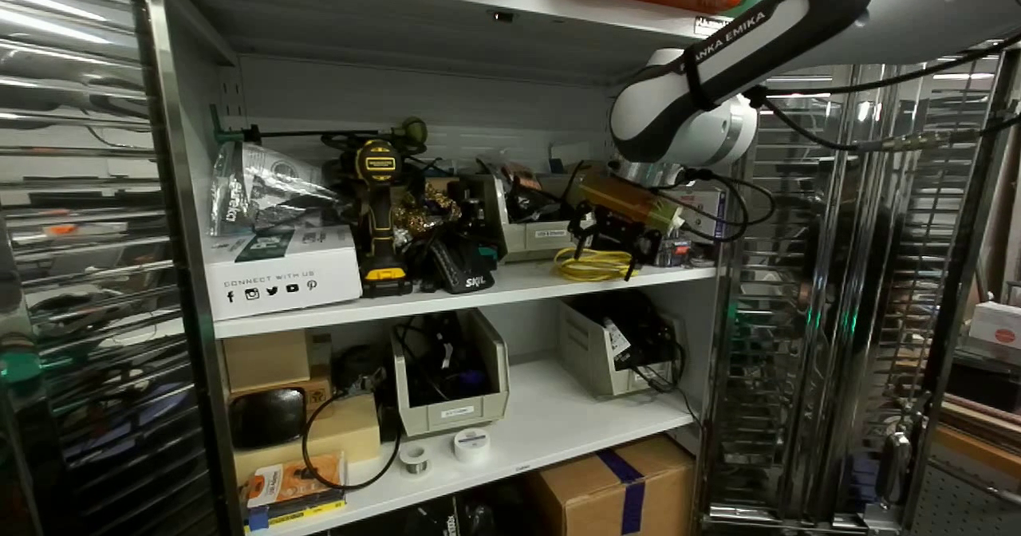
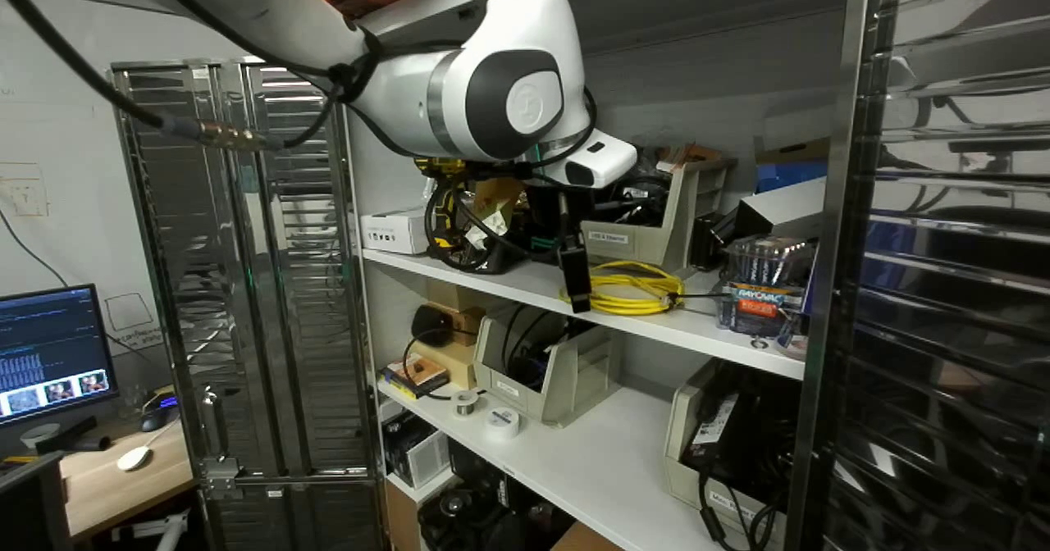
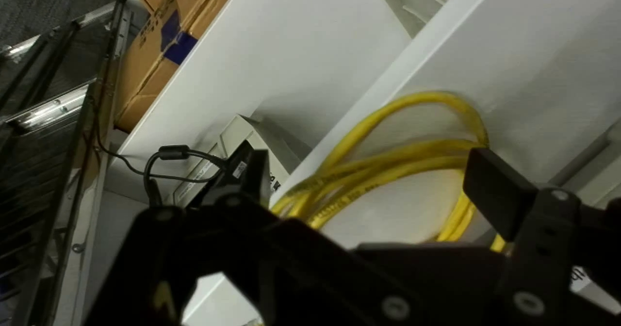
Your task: Pick up the yellow cable and put it in the tool box
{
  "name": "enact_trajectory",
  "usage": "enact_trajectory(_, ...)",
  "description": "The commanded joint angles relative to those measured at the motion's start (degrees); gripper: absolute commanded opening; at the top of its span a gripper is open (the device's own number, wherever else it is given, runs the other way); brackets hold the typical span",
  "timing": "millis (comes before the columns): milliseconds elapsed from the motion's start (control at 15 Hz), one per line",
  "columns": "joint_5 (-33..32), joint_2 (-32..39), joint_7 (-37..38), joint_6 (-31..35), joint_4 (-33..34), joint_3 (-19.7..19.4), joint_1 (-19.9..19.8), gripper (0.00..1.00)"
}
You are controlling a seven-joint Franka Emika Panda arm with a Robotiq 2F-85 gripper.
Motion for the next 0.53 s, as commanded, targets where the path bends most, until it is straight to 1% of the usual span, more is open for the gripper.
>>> enact_trajectory(0,-0.50,-0.16,1.11,-2.09,3.02,-1.78,1.90,1.00)
enact_trajectory(467,0.50,-0.28,0.77,-7.20,1.84,-3.50,0.93,1.00)
